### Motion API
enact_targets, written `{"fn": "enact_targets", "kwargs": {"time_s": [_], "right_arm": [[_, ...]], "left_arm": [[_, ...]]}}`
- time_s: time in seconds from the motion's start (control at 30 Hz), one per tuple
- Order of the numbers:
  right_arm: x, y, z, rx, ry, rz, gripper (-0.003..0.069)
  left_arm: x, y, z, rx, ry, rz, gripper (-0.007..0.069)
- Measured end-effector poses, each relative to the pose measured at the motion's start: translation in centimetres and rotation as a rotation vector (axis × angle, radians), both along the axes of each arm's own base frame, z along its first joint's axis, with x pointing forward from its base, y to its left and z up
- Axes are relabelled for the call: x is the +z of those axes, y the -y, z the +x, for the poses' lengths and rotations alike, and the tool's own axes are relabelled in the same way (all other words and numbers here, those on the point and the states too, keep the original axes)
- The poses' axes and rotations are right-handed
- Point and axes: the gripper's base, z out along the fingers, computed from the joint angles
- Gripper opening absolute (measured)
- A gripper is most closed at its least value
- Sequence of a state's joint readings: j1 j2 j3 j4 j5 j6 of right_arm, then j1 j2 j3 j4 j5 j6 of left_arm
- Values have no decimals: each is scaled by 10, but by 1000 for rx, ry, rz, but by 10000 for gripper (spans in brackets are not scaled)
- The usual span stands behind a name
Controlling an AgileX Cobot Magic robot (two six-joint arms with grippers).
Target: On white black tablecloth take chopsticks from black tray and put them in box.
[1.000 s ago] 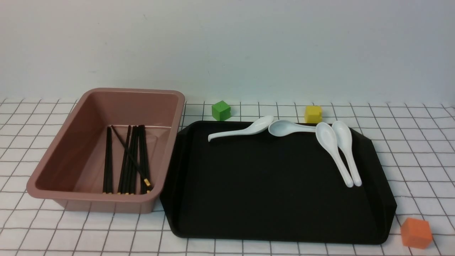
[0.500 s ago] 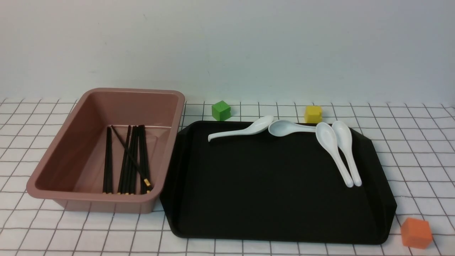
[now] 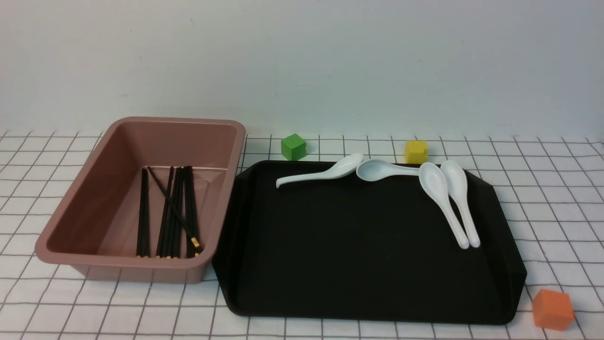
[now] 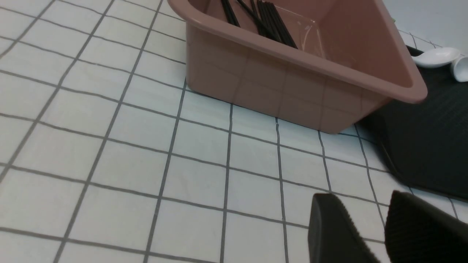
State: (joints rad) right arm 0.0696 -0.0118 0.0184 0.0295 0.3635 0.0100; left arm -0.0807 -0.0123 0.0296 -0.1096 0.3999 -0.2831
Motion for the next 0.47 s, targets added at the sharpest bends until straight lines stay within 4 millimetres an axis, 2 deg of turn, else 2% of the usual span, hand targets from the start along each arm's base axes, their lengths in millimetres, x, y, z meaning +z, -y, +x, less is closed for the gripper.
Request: {"fn": "enact_targets", "kwargs": {"time_s": [0.47], "right_arm": [[0,0,0,0,0,0,113]], "left_arm": [[0,0,0,0,0,0,239]]}}
